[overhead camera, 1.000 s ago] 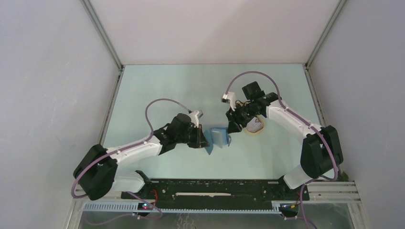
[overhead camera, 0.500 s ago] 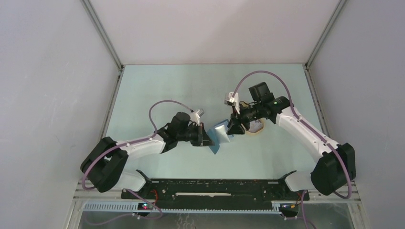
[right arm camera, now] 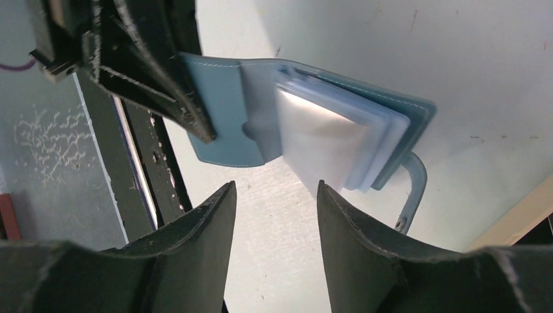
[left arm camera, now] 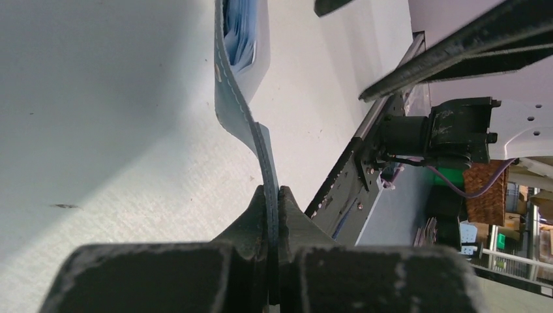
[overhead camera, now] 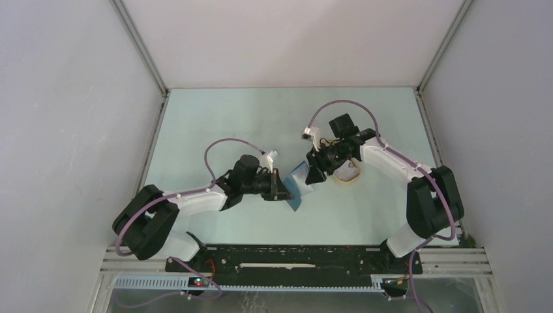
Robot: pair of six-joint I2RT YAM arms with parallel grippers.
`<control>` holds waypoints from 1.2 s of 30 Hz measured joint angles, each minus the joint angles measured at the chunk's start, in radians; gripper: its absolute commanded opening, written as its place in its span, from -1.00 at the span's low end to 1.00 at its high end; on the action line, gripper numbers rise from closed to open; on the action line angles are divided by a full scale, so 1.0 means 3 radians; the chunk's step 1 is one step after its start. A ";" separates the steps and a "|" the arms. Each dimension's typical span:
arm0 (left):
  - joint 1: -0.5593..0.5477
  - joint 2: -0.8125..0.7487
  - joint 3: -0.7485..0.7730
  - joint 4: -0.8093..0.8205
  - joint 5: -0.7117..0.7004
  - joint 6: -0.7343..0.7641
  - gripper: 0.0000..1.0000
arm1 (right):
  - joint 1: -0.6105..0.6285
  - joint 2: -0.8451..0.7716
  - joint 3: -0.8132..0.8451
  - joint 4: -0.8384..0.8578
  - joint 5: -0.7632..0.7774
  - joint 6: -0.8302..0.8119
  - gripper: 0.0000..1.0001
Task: Put the credit cards into the card holder
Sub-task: Open the card holder at the center of the board.
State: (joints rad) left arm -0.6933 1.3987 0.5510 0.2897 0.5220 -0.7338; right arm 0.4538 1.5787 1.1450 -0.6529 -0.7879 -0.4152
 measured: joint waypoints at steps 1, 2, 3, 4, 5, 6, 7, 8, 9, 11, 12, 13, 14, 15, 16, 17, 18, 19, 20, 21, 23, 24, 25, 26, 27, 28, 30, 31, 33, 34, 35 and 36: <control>0.0000 0.0018 -0.0001 0.0001 0.0008 0.0000 -1.00 | -0.0020 0.0053 0.0000 0.0025 0.0006 0.0062 0.19; 0.0000 0.0029 -0.0001 0.0001 0.0014 0.0000 -1.00 | -0.0033 0.0095 0.0000 0.0050 0.0009 0.0113 0.21; 0.0000 0.0038 -0.0004 0.0003 0.0018 0.0000 -1.00 | -0.0045 0.0131 0.0000 0.0072 0.0015 0.0158 0.23; 0.0000 0.0045 -0.0010 0.0006 0.0019 0.0001 -1.00 | -0.0056 0.0167 0.0000 0.0100 0.0025 0.0209 0.27; 0.0000 0.0050 -0.0023 0.0017 0.0020 0.0001 -1.00 | -0.0065 0.0196 0.0000 0.0127 0.0037 0.0252 0.29; 0.0000 0.0052 -0.0038 0.0028 0.0024 0.0001 -1.00 | -0.0072 0.0225 0.0000 0.0161 0.0056 0.0303 0.29; 0.0000 0.0057 -0.0051 0.0037 0.0031 0.0001 -1.00 | -0.0076 0.0254 0.0000 0.0196 0.0080 0.0361 0.30; 0.0000 0.0066 -0.0052 0.0038 0.0034 0.0001 -1.00 | -0.0080 0.0281 0.0000 0.0233 0.0097 0.0403 0.30; 0.0000 0.0081 -0.0052 0.0056 0.0046 0.0001 -1.00 | -0.0085 0.0303 0.0000 0.0267 0.0104 0.0449 0.31; 0.0000 0.0114 -0.0052 0.0089 0.0060 0.0001 -1.00 | -0.0092 0.0366 0.0000 0.0348 0.0099 0.0547 0.31; 0.0000 0.0131 -0.0052 0.0103 0.0076 0.0001 -1.00 | -0.0094 0.0402 0.0000 0.0380 0.0095 0.0589 0.31; 0.0000 0.0149 -0.0052 0.0117 0.0092 0.0001 -1.00 | -0.0098 0.0443 0.0000 0.0417 0.0088 0.0633 0.31; 0.0000 0.0164 -0.0052 0.0127 0.0107 0.0001 -1.00 | -0.0102 0.0482 0.0000 0.0448 0.0084 0.0668 0.31; 0.0000 0.0174 -0.0052 0.0131 0.0112 0.0000 -1.00 | -0.0113 0.0535 0.0001 0.0473 0.0079 0.0713 0.31; 0.0000 0.0182 -0.0052 0.0135 0.0118 0.0000 -1.00 | -0.0118 0.0582 0.0001 0.0493 0.0081 0.0745 0.31; 0.0000 0.0188 -0.0052 0.0140 0.0122 0.0000 -1.00 | -0.0120 0.0633 0.0001 0.0510 0.0092 0.0777 0.32; 0.0000 0.0195 -0.0052 0.0145 0.0130 0.0000 -1.00 | -0.0123 0.0678 0.0001 0.0524 0.0103 0.0804 0.31; 0.0000 0.0201 -0.0052 0.0150 0.0132 0.0000 -1.00 | -0.0126 0.0717 0.0001 0.0534 0.0114 0.0824 0.31; 0.0000 0.0209 -0.0052 0.0156 0.0134 0.0000 -1.00 | -0.0130 0.0745 0.0001 0.0540 0.0127 0.0837 0.30; 0.0000 0.0219 -0.0053 0.0165 0.0134 -0.0001 -1.00 | -0.0131 0.0769 0.0001 0.0548 0.0132 0.0855 0.29; 0.0000 0.0249 -0.0053 0.0186 0.0134 -0.0001 -1.00 | -0.0128 0.0790 0.0001 0.0554 0.0134 0.0870 0.28; 0.0000 0.0271 -0.0055 0.0202 0.0136 -0.0001 -1.00 | -0.0122 0.0799 0.0001 0.0557 0.0132 0.0871 0.25; 0.0000 0.0292 -0.0055 0.0219 0.0137 -0.0001 -1.00 | -0.0108 0.0809 0.0004 0.0557 0.0131 0.0871 0.21; 0.0000 0.0306 -0.0055 0.0225 0.0139 -0.0001 -1.00 | -0.0098 0.0823 0.0009 0.0554 0.0127 0.0868 0.18; 0.0001 0.0318 -0.0055 0.0228 0.0142 -0.0001 -1.00 | -0.0088 0.0842 0.0020 0.0551 0.0122 0.0862 0.15; 0.0001 0.0327 -0.0057 0.0229 0.0144 -0.0001 -1.00 | -0.0074 0.0862 0.0034 0.0543 0.0100 0.0856 0.13; 0.0001 0.0336 -0.0079 0.0243 0.0151 -0.0001 -1.00 | -0.0050 0.0882 0.0048 0.0528 0.0039 0.0828 0.07; 0.0003 0.0340 -0.0094 0.0252 0.0159 -0.0001 -1.00 | -0.0042 0.0882 0.0052 0.0515 -0.0019 0.0809 0.05; 0.0008 0.0361 -0.0111 0.0268 0.0170 -0.0001 -1.00 | -0.0031 0.0882 0.0066 0.0481 -0.0136 0.0779 0.00; 0.0013 0.0378 -0.0113 0.0282 0.0170 -0.0001 -1.00 | -0.0027 0.0882 0.0072 0.0465 -0.0205 0.0768 -0.03; 0.0024 0.0394 -0.0114 0.0301 0.0174 -0.0001 -1.00 | -0.0022 0.0882 0.0086 0.0426 -0.0299 0.0738 -0.05; 0.0033 0.0406 -0.0116 0.0309 0.0179 -0.0001 -1.00 | -0.0019 0.0882 0.0098 0.0401 -0.0367 0.0715 -0.06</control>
State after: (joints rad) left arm -0.6834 1.5204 0.5163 0.3824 0.5758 -0.7341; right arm 0.4480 1.8435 1.1744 -0.5327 -0.8982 -0.2008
